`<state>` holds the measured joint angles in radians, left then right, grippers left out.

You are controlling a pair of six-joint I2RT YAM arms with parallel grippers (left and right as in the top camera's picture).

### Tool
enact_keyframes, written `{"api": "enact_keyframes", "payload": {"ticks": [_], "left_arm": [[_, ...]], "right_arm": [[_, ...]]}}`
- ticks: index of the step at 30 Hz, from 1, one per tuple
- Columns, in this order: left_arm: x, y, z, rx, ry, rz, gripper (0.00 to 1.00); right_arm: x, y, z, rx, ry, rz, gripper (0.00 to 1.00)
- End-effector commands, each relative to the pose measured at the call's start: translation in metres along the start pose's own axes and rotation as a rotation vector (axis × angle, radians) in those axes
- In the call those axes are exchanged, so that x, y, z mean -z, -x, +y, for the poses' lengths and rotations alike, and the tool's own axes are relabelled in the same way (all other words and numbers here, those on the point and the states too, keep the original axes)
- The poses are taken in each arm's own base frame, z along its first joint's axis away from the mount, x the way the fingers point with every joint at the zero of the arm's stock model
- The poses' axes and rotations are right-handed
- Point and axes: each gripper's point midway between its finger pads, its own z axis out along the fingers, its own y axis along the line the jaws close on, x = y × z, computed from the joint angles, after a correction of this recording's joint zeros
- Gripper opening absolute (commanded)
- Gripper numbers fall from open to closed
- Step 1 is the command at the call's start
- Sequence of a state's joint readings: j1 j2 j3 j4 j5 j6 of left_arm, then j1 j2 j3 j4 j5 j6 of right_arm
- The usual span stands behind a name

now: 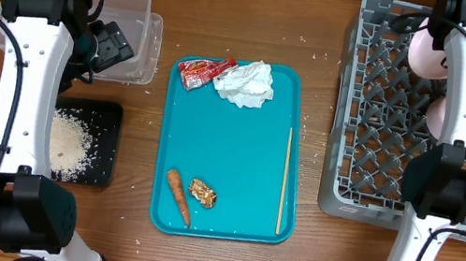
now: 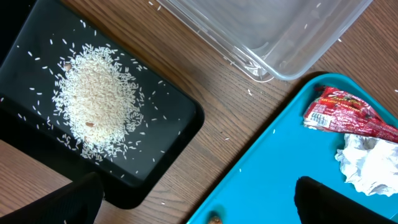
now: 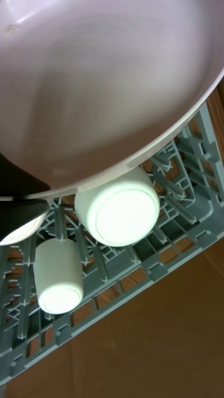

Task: Sort waste into correct bins and load items into the dishwasher
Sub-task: 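Carry the plate to the dish rack and stand it upright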

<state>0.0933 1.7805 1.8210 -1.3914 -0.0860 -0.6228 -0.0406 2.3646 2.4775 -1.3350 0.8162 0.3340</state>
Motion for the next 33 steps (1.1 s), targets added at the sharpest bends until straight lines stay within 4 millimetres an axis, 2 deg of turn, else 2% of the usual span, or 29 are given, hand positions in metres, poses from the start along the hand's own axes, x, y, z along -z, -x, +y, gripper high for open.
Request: {"api": "enact_keyframes", "payload": {"ticks": [1, 3, 4, 5, 7, 11, 16, 19, 20, 22, 23, 24, 26, 27, 33], "left_arm": [[0.000, 0.001, -0.002, 0.008, -0.007, 0.000, 1.00], [0.000, 0.001, -0.002, 0.008, -0.007, 0.000, 1.00], [0.000, 0.001, -0.002, 0.008, -0.007, 0.000, 1.00], [0.000, 0.001, -0.002, 0.008, -0.007, 0.000, 1.00], [0.000, 0.001, -0.002, 0.008, -0.007, 0.000, 1.00], [0.000, 0.001, -0.002, 0.008, -0.007, 0.000, 1.00], [0.000, 0.001, -0.002, 0.008, -0.007, 0.000, 1.00], [0.000, 0.001, -0.002, 0.008, -0.007, 0.000, 1.00], [0.000, 0.001, -0.002, 0.008, -0.007, 0.000, 1.00], [0.000, 0.001, -0.002, 0.008, -0.007, 0.000, 1.00], [0.000, 0.001, -0.002, 0.008, -0.007, 0.000, 1.00], [0.000, 0.001, -0.002, 0.008, -0.007, 0.000, 1.00], [0.000, 0.001, -0.002, 0.008, -0.007, -0.001, 1.00], [0.000, 0.001, -0.002, 0.008, -0.007, 0.000, 1.00], [0.000, 0.001, -0.002, 0.008, -0.007, 0.000, 1.00]], "right_arm": [[0.022, 0.009, 0.001, -0.026, 0.013, -0.048, 0.07], [0.028, 0.009, 0.007, -0.020, 0.030, -0.054, 0.21], [0.032, 0.008, 0.011, -0.015, 0.043, -0.057, 0.43], [0.037, 0.008, 0.015, -0.011, 0.059, -0.060, 0.57], [0.044, 0.007, 0.022, -0.008, 0.096, -0.057, 0.65], [0.067, 0.005, 0.038, -0.008, 0.242, -0.026, 0.67], [0.115, 0.002, 0.047, -0.013, 0.481, 0.025, 0.74], [0.156, -0.007, 0.053, -0.002, 0.692, 0.081, 0.79], [0.176, -0.013, 0.058, 0.010, 0.805, 0.120, 0.84], [0.201, -0.024, 0.067, 0.048, 0.952, 0.172, 0.92], [0.227, -0.037, 0.080, 0.118, 1.109, 0.218, 1.00], [0.242, -0.047, 0.091, 0.162, 1.195, 0.248, 1.00], [0.244, -0.058, 0.100, 0.187, 1.203, 0.276, 1.00], [0.245, -0.071, 0.114, 0.219, 1.203, 0.303, 1.00], [0.245, -0.115, 0.167, 0.303, 1.212, 0.366, 1.00]]}}
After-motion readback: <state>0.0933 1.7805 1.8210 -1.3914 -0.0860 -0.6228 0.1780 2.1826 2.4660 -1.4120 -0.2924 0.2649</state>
